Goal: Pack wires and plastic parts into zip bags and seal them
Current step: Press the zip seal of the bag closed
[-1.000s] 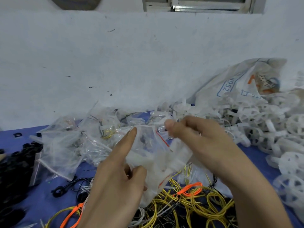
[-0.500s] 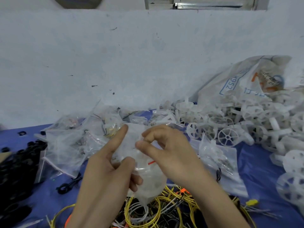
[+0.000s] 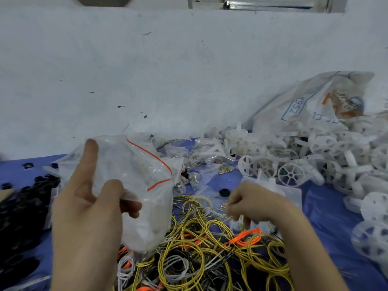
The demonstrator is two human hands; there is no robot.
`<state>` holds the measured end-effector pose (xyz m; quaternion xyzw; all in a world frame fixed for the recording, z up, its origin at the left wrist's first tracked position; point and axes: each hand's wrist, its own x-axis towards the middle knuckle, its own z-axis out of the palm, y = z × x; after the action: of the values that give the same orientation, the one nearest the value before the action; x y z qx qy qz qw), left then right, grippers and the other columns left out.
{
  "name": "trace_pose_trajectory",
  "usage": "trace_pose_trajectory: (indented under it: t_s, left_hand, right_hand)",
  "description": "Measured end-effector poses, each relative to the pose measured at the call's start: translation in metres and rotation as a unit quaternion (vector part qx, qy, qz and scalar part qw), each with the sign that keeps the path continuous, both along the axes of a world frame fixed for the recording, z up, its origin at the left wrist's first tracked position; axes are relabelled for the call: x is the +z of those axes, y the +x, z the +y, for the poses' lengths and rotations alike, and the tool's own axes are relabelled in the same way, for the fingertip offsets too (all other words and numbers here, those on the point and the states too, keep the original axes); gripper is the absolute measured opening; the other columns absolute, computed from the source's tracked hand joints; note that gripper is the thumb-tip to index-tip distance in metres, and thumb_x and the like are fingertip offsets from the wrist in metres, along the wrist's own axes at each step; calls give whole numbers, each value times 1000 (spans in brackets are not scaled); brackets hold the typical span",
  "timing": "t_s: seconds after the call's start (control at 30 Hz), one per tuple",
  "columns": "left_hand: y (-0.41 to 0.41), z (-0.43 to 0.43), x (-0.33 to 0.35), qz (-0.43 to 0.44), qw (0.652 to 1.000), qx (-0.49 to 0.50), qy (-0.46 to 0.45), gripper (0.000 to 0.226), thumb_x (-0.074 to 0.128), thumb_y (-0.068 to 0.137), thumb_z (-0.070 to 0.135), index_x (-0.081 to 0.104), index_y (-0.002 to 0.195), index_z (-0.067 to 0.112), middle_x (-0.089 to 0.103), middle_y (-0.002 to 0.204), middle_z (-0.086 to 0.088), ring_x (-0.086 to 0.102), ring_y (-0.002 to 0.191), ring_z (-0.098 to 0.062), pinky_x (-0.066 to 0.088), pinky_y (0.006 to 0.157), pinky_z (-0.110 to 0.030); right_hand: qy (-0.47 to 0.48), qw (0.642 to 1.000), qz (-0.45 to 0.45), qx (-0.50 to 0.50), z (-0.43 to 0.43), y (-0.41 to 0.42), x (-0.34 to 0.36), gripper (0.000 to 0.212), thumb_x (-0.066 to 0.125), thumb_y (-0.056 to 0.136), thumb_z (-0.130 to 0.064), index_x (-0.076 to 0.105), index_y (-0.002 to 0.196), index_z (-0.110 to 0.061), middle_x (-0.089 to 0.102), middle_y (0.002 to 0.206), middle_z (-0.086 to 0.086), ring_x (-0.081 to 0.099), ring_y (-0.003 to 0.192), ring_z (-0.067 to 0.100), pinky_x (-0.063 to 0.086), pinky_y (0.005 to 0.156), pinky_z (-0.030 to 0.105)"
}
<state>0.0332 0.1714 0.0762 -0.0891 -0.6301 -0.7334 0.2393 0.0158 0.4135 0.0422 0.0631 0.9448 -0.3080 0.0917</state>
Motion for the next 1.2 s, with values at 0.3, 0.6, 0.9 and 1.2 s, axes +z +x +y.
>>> trace_pose_trajectory:
  t_s: [0.3, 0.6, 0.9, 1.2]
  left_hand:
    - [3, 6, 0, -19, 999, 7, -49, 72, 43, 86, -10, 41, 142, 35, 61, 54, 30, 54, 39, -3, 57, 68, -36]
    - [-5, 13, -10, 15, 994, 7, -109, 75, 52, 85, -12, 47, 131, 46, 43, 137, 34, 57, 48, -2, 56, 55, -25]
    - [-3, 13, -10, 138, 940, -55, -309, 53, 41, 76, 0, 74, 84, 40, 53, 125, 36, 59, 64, 1, 44, 52, -14]
    - [-2, 24, -19, 22, 964, -81, -252, 30, 58, 91, 14, 75, 83, 37, 71, 70, 13, 60, 58, -3, 44, 56, -8]
  right_hand:
    - [121, 980, -86, 129, -38, -13, -22, 25, 70, 83, -25, 69, 79, -1, 61, 58, -3, 53, 48, 6, 45, 54, 22]
    - [101, 979, -65, 163, -39, -21, -32, 28, 68, 83, -24, 66, 73, 1, 57, 63, 5, 51, 58, 17, 42, 59, 29]
    - [-198, 953, 228, -28, 25, 17, 21, 26, 54, 93, -18, 69, 73, -12, 68, 66, 0, 59, 65, 9, 44, 62, 24]
    - [-432, 874, 213, 58, -7, 37, 45, 24, 48, 93, -21, 63, 77, -12, 63, 69, 4, 59, 63, 15, 49, 59, 26]
